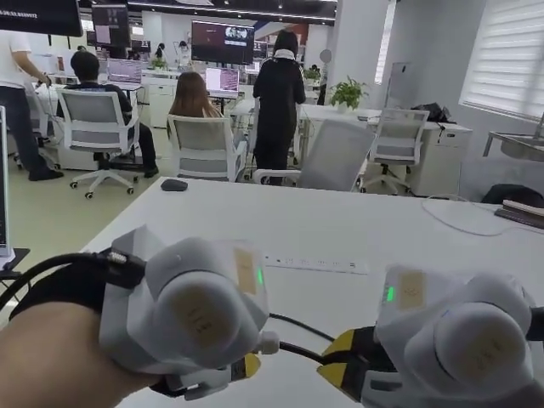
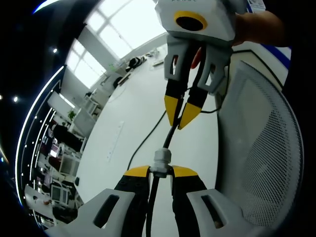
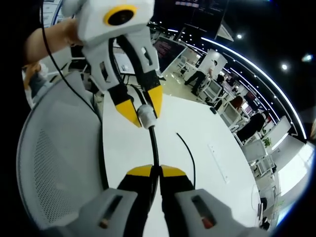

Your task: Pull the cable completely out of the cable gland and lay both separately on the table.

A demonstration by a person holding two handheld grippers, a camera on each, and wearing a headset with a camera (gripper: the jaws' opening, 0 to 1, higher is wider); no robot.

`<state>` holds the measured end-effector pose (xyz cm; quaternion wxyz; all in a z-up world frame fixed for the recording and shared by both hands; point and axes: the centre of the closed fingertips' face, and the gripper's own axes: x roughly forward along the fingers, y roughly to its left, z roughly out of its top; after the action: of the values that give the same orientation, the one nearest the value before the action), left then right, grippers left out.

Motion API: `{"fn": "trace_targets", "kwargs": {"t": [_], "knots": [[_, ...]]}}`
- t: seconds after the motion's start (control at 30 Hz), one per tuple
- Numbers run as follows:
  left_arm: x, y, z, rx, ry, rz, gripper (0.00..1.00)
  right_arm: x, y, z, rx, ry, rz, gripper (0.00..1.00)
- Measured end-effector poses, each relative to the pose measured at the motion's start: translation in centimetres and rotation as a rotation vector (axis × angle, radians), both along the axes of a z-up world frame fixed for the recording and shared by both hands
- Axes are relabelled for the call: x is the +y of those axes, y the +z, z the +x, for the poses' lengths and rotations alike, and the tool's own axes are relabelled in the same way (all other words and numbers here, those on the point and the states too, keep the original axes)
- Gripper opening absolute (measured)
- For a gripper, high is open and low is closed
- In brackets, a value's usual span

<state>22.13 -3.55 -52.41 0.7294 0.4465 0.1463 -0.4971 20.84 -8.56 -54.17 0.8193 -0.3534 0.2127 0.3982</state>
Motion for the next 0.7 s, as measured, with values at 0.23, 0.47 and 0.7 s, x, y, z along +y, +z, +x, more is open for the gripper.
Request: {"fn": "trace_targets", "kwargs": {"t": [0.23,0.47,0.7], "knots": [[0.4,0.3,0.3,-0.004,0.011,-0.008,0.17,-1.0,-0.5,0.2,0.012,-0.026,-0.009,0.03],[0.6,0.3,0.4,-0.018,0.022,-0.014,0.17,0.9,0.4,0.8,-0.035,-0.01,0.02,0.23],[1.0,0.5,0.2,-0.025,0.026,-0.044,0.17,4.1,1.0,1.3,-0.06,0.071,0.002,0.19]]}}
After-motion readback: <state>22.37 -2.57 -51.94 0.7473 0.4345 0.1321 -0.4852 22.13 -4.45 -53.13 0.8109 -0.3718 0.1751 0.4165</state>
